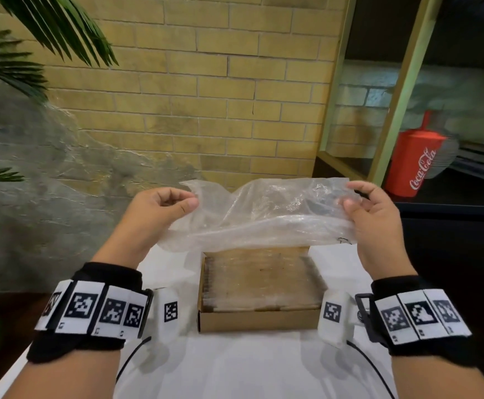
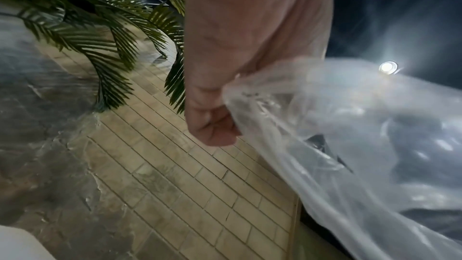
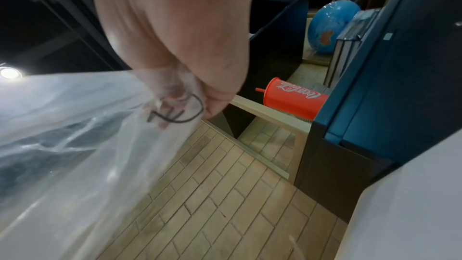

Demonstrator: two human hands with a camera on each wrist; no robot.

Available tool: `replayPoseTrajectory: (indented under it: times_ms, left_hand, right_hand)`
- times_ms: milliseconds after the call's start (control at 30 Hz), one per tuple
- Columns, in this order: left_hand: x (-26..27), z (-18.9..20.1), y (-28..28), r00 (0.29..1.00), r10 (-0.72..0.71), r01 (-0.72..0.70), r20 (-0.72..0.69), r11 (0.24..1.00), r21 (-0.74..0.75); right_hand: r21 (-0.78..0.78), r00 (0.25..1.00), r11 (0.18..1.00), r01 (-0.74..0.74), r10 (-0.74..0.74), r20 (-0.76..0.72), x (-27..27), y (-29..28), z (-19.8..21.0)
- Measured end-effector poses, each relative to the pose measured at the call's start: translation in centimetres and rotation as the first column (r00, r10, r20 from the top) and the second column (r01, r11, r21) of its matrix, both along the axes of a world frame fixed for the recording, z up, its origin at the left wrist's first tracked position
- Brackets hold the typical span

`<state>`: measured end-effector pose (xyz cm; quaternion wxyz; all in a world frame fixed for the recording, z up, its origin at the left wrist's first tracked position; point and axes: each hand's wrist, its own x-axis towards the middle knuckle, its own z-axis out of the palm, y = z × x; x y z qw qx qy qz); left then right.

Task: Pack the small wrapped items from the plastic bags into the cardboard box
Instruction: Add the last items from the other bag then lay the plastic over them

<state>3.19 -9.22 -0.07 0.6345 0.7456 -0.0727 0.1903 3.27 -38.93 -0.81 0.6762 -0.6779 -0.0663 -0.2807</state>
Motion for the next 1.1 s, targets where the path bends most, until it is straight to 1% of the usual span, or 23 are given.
replayPoseTrajectory:
  times_ms: [100, 200, 267, 400, 467, 567, 667, 700, 733, 800, 833, 900, 967, 1067, 1100]
  left_hand:
    - [-0.3, 0.1, 0.0, 0.998, -0.032, 0.035, -0.052, 0.998, 0.045]
    - [-0.1, -0.2, -0.2, 0.994, 0.021, -0.003, -0.107, 0.987, 0.159]
    - [0.1, -0.5, -0.4, 0.992, 0.063, -0.042, -0.106, 0.981, 0.192]
    - [0.4, -0.7, -0.9, 0.991, 0.134, -0.126, -0.027, 0.974, 0.188]
    - [0.4, -0.7, -0.9, 0.993, 0.121, -0.122, 0.014, 0.984, 0.126]
    - [0.8, -0.7, 0.0, 0.995, 0.091, -0.090, 0.035, 0.996, -0.025]
    - [1.4, -0.7, 0.6, 0.990, 0.140, -0.131, 0.015, 0.957, -0.258]
    - [1.5, -0.7, 0.4, 0.986, 0.165, -0.155, 0.013, 0.945, -0.287]
    - [1.6, -0.7, 0.1, 0.980, 0.197, -0.187, 0.010, 0.944, -0.273]
    - [1.7, -0.9, -0.3, 0.965, 0.262, -0.257, 0.002, 0.949, -0.182]
    - [1.8, -1.0, -0.3, 0.962, 0.272, -0.270, -0.011, 0.951, -0.147]
    - [1.8, -1.2, -0.1, 0.977, 0.210, -0.214, -0.041, 0.966, -0.147]
    - [1.7, -1.1, 0.3, 0.990, 0.112, -0.128, -0.080, 0.967, -0.219]
    - [1.5, -0.9, 0.9, 0.992, -0.027, -0.027, -0.127, 0.914, -0.404]
    - [1.2, -0.6, 0.9, 0.986, -0.072, -0.001, -0.149, 0.898, -0.441]
  right_hand:
    - [-0.057, 0.999, 0.998, 0.025, -0.027, -0.027, 0.0, 0.2, -0.2]
    - [-0.049, 0.998, 0.998, 0.026, -0.029, -0.062, 0.1, 0.3, -0.3]
    - [-0.044, 0.998, 0.999, 0.023, -0.025, -0.049, 0.1, 0.4, -0.2]
    - [-0.014, 0.999, 0.999, -0.038, 0.037, -0.018, 0.1, 0.2, -0.1]
    - [-0.008, 0.999, 0.999, -0.041, 0.040, -0.019, 0.1, 0.1, -0.1]
    - [0.038, 1.000, 0.999, -0.008, 0.009, -0.012, 0.3, -0.4, -0.2]
    - [0.059, 0.999, 0.998, 0.025, -0.024, -0.025, 0.6, -0.7, -0.5]
    - [0.051, 0.999, 0.998, 0.027, -0.025, -0.030, 0.7, -0.7, -0.6]
    - [0.040, 0.999, 0.999, 0.023, -0.022, -0.032, 0.8, -0.6, -0.7]
    - [0.003, 0.999, 1.000, 0.024, -0.024, -0.026, 0.9, -0.5, -0.8]
    - [-0.018, 0.999, 0.999, 0.030, -0.031, -0.022, 0.9, -0.5, -0.9]
    - [-0.036, 0.999, 0.999, 0.026, -0.027, -0.020, 0.8, -0.7, -0.9]
    - [-0.032, 0.999, 0.999, 0.009, -0.010, -0.037, 0.8, -0.9, -0.9]
    - [-0.023, 0.997, 0.999, -0.025, 0.023, -0.075, 0.7, -0.9, -0.8]
    - [-0.004, 0.996, 0.999, -0.042, 0.041, -0.082, 0.7, -0.9, -0.8]
